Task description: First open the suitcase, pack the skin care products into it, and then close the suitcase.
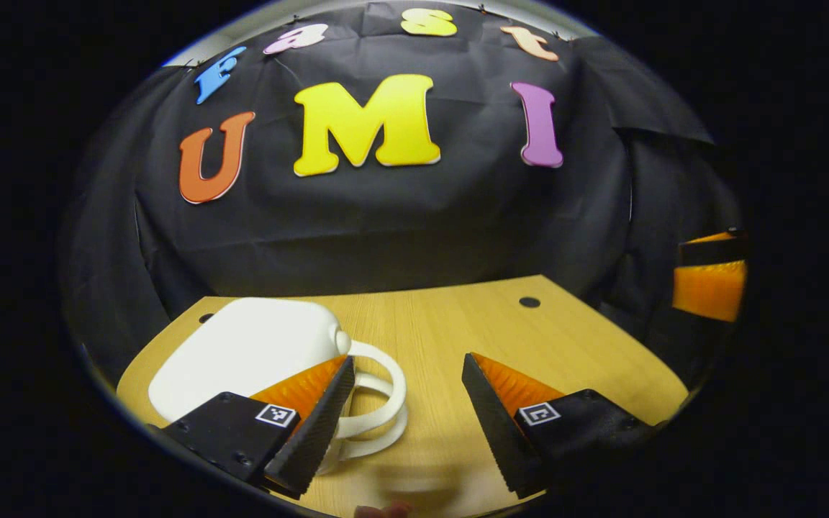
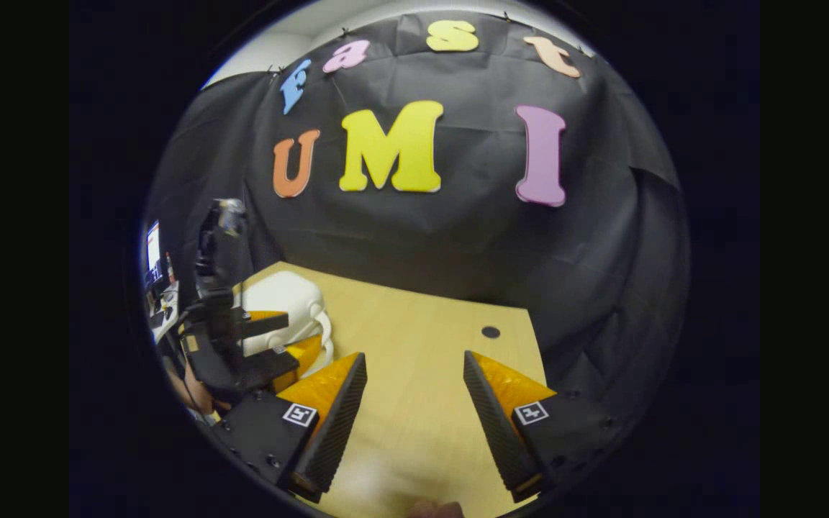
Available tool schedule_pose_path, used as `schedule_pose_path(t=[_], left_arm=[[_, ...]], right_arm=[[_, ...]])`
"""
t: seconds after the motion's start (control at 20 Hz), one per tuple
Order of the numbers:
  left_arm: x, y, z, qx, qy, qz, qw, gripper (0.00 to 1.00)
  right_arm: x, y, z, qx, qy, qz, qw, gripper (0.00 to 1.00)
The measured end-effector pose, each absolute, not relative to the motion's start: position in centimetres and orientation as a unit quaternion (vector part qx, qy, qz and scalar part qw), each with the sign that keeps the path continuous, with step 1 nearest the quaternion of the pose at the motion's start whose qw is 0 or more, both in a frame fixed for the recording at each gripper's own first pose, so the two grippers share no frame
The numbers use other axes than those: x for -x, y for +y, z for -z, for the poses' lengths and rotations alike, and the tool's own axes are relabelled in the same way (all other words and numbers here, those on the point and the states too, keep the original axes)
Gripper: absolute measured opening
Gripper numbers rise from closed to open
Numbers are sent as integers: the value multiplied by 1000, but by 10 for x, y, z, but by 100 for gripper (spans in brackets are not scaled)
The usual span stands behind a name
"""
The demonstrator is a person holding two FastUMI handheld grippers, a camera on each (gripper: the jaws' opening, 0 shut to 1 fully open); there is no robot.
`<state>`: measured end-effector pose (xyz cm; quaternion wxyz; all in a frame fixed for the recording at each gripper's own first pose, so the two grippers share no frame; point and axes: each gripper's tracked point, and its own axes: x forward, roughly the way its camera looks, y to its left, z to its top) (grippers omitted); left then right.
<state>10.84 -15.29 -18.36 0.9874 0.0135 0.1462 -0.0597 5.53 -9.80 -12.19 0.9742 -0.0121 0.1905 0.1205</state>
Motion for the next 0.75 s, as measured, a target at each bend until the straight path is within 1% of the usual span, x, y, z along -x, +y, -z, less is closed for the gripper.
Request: schedule_pose_path(t=[0.05, 0.15, 0.2, 0.25, 0.35, 0.45, 0.55, 0.75], left_arm=[[-105, -145, 162, -10, 128, 53, 990, 96], [-97, -110, 101, 6, 94, 43, 995, 96], [-91, -90, 70, 2, 70, 38, 997, 100], [-86, -79, 55, 4, 59, 33, 998, 96], [-66, -49, 19, 23, 35, 25, 999, 95], [-51, -26, -3, 29, 17, 21, 999, 95], [-40, -6, -16, 29, 2, 21, 999, 95], [-16, 25, -33, 22, -19, 28, 999, 95]], right_arm=[[-60, -92, 107, 6, 172, -118, 978, 81], [-67, -73, 72, 3, 120, -98, 988, 81], [-68, -62, 57, -2, 103, -81, 991, 81], [-66, -54, 46, -6, 92, -70, 993, 81], [-56, -22, 9, -6, 55, -39, 998, 81], [-45, 1, -20, -1, 20, -9, 1000, 81], [-34, 25, -35, 6, 1, 4, 1000, 81], [-15, 57, -48, 7, -12, 36, 999, 81]])
